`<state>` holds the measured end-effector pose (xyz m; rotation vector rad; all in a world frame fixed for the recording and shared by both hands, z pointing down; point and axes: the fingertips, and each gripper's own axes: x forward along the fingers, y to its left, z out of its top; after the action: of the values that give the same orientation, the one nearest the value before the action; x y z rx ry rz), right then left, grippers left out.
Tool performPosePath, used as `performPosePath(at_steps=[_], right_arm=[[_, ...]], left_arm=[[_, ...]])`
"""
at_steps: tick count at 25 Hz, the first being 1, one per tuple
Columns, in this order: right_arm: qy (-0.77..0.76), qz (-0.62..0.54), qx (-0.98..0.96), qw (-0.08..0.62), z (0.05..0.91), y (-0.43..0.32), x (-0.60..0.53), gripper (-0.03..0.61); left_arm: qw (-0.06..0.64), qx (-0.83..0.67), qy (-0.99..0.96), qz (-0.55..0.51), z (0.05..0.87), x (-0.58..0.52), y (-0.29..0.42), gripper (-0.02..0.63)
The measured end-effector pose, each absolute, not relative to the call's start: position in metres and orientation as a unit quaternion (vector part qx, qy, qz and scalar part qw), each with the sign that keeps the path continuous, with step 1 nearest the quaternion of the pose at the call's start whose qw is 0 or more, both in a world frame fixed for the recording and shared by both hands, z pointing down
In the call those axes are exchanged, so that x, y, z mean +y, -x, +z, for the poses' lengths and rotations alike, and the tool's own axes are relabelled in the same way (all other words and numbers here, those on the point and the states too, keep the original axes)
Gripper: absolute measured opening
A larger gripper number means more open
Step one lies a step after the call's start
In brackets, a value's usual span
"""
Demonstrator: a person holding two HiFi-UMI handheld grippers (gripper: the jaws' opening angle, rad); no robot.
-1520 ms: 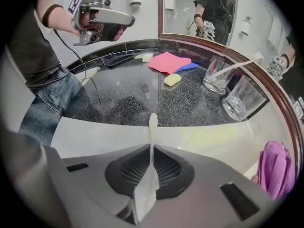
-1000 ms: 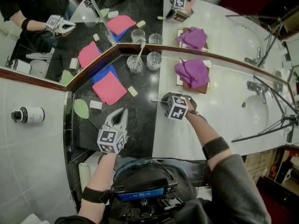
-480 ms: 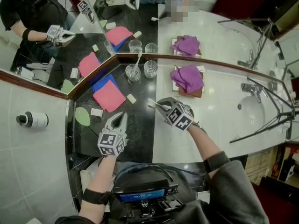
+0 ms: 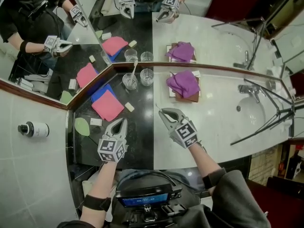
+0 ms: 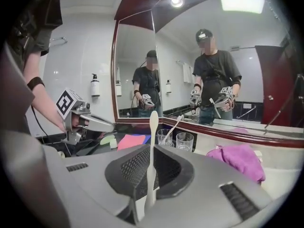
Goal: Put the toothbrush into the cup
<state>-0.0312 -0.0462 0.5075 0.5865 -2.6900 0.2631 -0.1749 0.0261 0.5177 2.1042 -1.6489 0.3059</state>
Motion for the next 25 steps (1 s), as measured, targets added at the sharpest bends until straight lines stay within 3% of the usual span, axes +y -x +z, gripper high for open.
performPosePath(at_steps=[11, 25], right_arm=[[-0.246, 0.091, -0.955, 0.142, 0.493, 0.030, -0.069, 0.041], [-0.267, 0.058, -0.959, 0.075, 0.475, 0.099, -0.177, 0.041]], left_arm=[[0.230, -0.599, -0.760, 0.110, 0.525, 0.021, 0.167, 0.001], [0.200, -0.601, -0.768, 0.096, 0.524, -0.062, 0.189, 0.001]])
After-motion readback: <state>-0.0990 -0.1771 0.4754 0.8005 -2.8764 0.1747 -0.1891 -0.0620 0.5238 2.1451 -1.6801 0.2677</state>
